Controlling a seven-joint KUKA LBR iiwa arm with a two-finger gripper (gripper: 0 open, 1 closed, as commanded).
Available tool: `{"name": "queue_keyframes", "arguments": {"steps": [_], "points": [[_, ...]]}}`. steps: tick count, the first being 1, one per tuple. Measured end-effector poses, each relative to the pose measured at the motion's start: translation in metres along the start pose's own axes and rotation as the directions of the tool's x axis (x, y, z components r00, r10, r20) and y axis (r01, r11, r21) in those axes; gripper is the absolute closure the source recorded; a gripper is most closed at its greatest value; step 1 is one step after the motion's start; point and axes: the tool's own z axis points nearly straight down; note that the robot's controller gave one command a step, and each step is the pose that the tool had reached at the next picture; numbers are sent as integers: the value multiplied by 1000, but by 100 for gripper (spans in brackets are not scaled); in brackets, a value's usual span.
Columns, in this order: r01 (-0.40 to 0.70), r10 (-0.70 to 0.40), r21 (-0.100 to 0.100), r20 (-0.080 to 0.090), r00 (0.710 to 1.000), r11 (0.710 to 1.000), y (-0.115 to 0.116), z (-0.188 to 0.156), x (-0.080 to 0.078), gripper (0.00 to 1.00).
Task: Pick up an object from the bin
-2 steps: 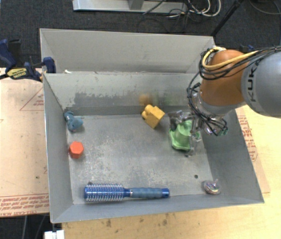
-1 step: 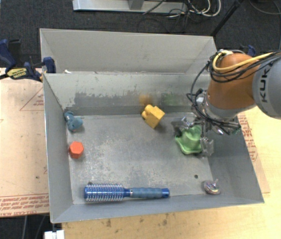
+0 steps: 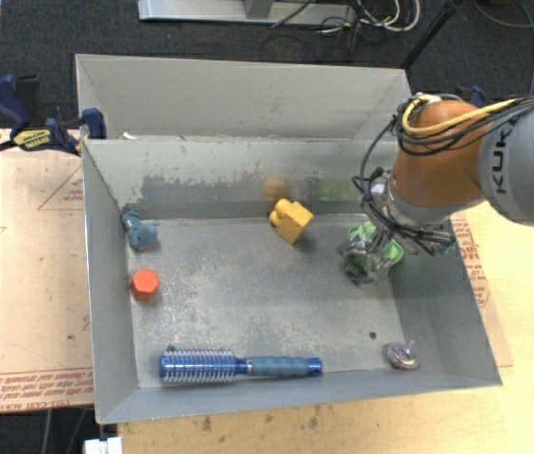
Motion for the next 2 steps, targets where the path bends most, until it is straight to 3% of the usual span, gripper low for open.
{"name": "queue_keyframes", "arguments": {"steps": [1, 2], "points": [[0, 0, 2, -4, 1000, 1000, -1, 1, 2, 0], [81, -81, -9, 4, 997, 997, -49, 0, -2, 0]]}}
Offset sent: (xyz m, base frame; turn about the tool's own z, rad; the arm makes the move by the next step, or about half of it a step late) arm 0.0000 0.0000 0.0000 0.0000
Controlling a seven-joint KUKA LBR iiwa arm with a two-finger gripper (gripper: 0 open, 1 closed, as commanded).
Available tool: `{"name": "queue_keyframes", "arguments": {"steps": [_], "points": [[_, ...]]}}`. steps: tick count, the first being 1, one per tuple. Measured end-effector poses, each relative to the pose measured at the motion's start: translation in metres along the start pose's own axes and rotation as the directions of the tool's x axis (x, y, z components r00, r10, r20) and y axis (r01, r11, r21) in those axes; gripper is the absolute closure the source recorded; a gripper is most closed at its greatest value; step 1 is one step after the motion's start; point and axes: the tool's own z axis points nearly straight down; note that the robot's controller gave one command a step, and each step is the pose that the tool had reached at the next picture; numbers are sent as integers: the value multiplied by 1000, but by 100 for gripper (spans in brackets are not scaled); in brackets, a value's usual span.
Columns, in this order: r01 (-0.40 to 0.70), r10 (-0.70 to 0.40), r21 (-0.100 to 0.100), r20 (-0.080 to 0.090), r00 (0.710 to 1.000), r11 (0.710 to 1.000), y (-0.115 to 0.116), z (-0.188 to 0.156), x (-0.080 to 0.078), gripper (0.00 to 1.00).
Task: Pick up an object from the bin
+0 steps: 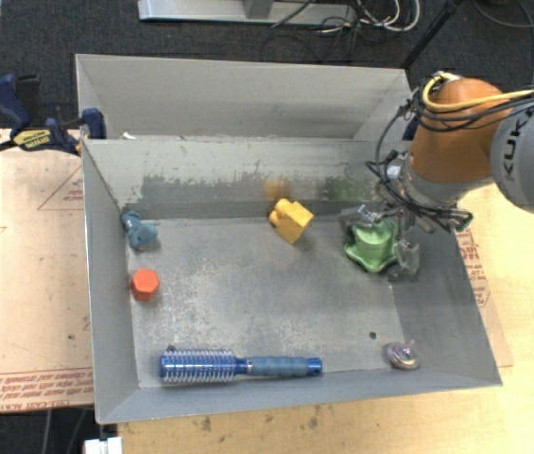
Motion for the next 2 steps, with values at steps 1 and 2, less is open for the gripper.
{"name": "queue_keyframes", "arguments": {"steps": [1, 2], "points": [[5, -5, 1, 1, 1000, 1000, 1, 0, -1, 100], [60, -59, 20, -5, 998, 998, 1, -143, 10, 100]]}}
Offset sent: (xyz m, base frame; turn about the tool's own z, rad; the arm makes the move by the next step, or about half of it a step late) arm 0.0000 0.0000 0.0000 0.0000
